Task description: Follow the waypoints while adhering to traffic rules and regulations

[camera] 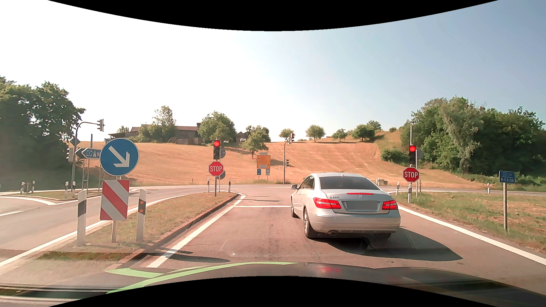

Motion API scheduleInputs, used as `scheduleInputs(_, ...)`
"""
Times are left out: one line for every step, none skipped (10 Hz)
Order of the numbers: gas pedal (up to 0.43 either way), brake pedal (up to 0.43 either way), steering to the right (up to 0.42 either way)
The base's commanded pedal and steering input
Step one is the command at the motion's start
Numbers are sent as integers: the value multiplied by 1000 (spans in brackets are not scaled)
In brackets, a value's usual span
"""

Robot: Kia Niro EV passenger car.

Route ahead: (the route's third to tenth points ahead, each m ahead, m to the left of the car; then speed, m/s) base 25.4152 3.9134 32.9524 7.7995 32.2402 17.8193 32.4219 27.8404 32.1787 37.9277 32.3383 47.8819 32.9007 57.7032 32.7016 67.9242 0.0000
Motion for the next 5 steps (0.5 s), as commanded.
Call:
scheduleInputs(0,409,1)
scheduleInputs(0,402,1)
scheduleInputs(0,409,1)
scheduleInputs(0,409,1)
scheduleInputs(0,409,1)
